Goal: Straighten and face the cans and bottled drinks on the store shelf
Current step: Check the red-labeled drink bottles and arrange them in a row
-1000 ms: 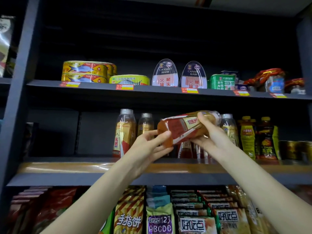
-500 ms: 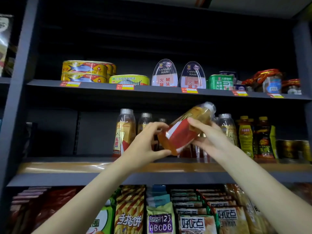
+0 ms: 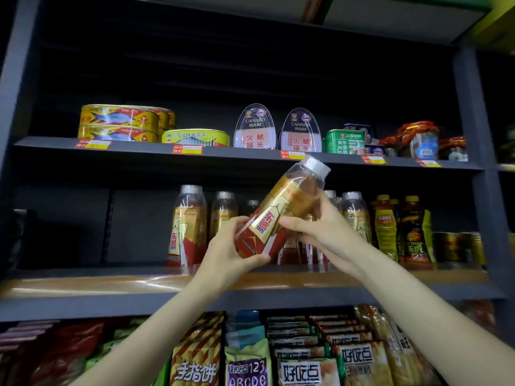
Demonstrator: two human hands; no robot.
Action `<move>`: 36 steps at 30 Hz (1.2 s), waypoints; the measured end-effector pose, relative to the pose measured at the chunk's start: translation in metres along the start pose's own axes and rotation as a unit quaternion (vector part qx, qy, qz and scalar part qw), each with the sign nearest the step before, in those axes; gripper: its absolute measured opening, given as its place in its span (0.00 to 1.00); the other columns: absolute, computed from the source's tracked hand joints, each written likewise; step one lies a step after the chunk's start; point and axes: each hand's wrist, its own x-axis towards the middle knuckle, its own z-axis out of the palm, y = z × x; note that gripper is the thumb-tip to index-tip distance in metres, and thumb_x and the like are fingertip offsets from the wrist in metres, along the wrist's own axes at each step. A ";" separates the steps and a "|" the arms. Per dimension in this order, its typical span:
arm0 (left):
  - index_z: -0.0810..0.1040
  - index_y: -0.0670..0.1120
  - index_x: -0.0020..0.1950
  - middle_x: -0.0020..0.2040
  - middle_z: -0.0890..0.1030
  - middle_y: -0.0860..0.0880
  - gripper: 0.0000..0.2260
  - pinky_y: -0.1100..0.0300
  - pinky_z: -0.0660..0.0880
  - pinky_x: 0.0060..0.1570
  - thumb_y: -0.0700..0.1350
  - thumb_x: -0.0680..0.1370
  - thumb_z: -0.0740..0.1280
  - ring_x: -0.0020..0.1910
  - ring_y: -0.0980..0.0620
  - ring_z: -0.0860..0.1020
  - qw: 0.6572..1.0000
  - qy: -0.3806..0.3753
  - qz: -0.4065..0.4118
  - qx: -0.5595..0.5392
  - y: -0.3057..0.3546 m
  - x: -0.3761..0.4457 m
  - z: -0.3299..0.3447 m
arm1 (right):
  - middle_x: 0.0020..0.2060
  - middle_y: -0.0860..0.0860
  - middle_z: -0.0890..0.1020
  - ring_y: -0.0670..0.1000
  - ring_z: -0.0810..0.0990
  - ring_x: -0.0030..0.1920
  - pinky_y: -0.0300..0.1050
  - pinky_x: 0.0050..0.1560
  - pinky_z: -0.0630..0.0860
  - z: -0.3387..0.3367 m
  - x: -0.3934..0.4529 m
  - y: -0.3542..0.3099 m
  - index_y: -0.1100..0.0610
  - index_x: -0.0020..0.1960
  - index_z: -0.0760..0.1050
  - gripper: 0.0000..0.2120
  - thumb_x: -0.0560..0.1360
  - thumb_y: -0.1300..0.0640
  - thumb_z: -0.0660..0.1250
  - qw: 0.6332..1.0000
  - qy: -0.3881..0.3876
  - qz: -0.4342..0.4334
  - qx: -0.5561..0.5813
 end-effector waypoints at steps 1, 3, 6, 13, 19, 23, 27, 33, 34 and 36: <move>0.66 0.51 0.64 0.55 0.69 0.60 0.31 0.64 0.73 0.55 0.46 0.66 0.77 0.57 0.61 0.70 0.998 0.043 0.025 0.046 0.000 -0.001 0.004 | 0.57 0.49 0.79 0.49 0.80 0.57 0.51 0.55 0.79 0.002 0.001 0.001 0.50 0.67 0.66 0.32 0.68 0.60 0.75 1.000 0.000 0.015 0.003; 0.65 0.49 0.65 0.57 0.66 0.57 0.32 0.62 0.69 0.57 0.45 0.66 0.77 0.60 0.57 0.67 0.989 0.088 0.051 0.107 -0.003 -0.002 0.012 | 0.55 0.50 0.81 0.48 0.81 0.54 0.49 0.52 0.80 0.006 0.002 0.006 0.52 0.65 0.68 0.28 0.69 0.57 0.75 0.999 0.019 0.030 0.015; 0.64 0.49 0.67 0.61 0.66 0.53 0.33 0.61 0.69 0.59 0.45 0.67 0.77 0.62 0.55 0.66 0.986 0.086 0.052 0.131 -0.004 -0.001 0.015 | 0.54 0.50 0.81 0.49 0.81 0.54 0.50 0.52 0.80 0.004 0.002 0.011 0.51 0.63 0.70 0.27 0.67 0.57 0.76 0.998 0.055 0.017 0.033; 0.62 0.52 0.72 0.68 0.66 0.54 0.27 0.65 0.58 0.65 0.41 0.76 0.66 0.69 0.55 0.61 0.963 0.023 0.128 0.237 -0.026 0.014 -0.003 | 0.48 0.33 0.73 0.23 0.70 0.47 0.19 0.46 0.65 -0.008 0.000 0.012 0.38 0.51 0.66 0.27 0.63 0.56 0.79 0.966 0.054 -0.141 -0.211; 0.72 0.46 0.67 0.65 0.74 0.45 0.29 0.48 0.68 0.63 0.36 0.68 0.72 0.66 0.41 0.69 0.913 0.012 0.143 0.382 -0.054 0.026 -0.004 | 0.49 0.35 0.73 0.37 0.75 0.50 0.36 0.50 0.69 -0.017 0.022 0.012 0.44 0.59 0.65 0.30 0.64 0.52 0.78 0.955 0.066 -0.131 -0.260; 0.70 0.47 0.69 0.67 0.71 0.46 0.22 0.48 0.67 0.64 0.47 0.75 0.65 0.68 0.41 0.66 0.909 0.013 0.117 0.399 -0.064 0.041 -0.001 | 0.52 0.40 0.72 0.45 0.74 0.52 0.33 0.49 0.68 -0.020 0.041 0.010 0.43 0.67 0.56 0.40 0.66 0.53 0.77 0.919 0.017 -0.130 -0.371; 0.61 0.52 0.74 0.75 0.57 0.52 0.34 0.57 0.54 0.71 0.62 0.71 0.38 0.73 0.49 0.53 0.929 0.004 0.086 0.360 -0.070 0.046 0.005 | 0.56 0.42 0.70 0.43 0.72 0.53 0.36 0.54 0.66 -0.016 0.054 0.034 0.46 0.74 0.50 0.45 0.68 0.55 0.76 0.929 0.002 -0.085 -0.361; 0.68 0.50 0.71 0.74 0.63 0.49 0.31 0.59 0.49 0.69 0.58 0.74 0.41 0.73 0.47 0.58 0.912 0.004 0.108 0.395 -0.071 0.044 0.004 | 0.77 0.54 0.53 0.55 0.58 0.75 0.50 0.71 0.59 -0.010 0.077 0.064 0.44 0.76 0.33 0.56 0.69 0.52 0.75 0.896 -0.022 -0.045 -0.442; 0.74 0.49 0.66 0.70 0.69 0.47 0.27 0.56 0.53 0.69 0.55 0.75 0.45 0.71 0.45 0.64 0.901 0.009 0.117 0.417 -0.071 0.043 0.004 | 0.77 0.56 0.52 0.56 0.59 0.74 0.50 0.70 0.61 -0.007 0.078 0.065 0.42 0.74 0.31 0.57 0.69 0.52 0.76 0.883 -0.031 -0.052 -0.465; 0.81 0.47 0.56 0.62 0.78 0.45 0.21 0.53 0.57 0.68 0.51 0.75 0.52 0.64 0.43 0.73 0.880 0.029 0.127 0.457 -0.072 0.043 0.005 | 0.76 0.59 0.53 0.59 0.63 0.72 0.52 0.68 0.64 -0.003 0.082 0.065 0.37 0.73 0.30 0.58 0.68 0.52 0.76 0.864 -0.035 -0.058 -0.499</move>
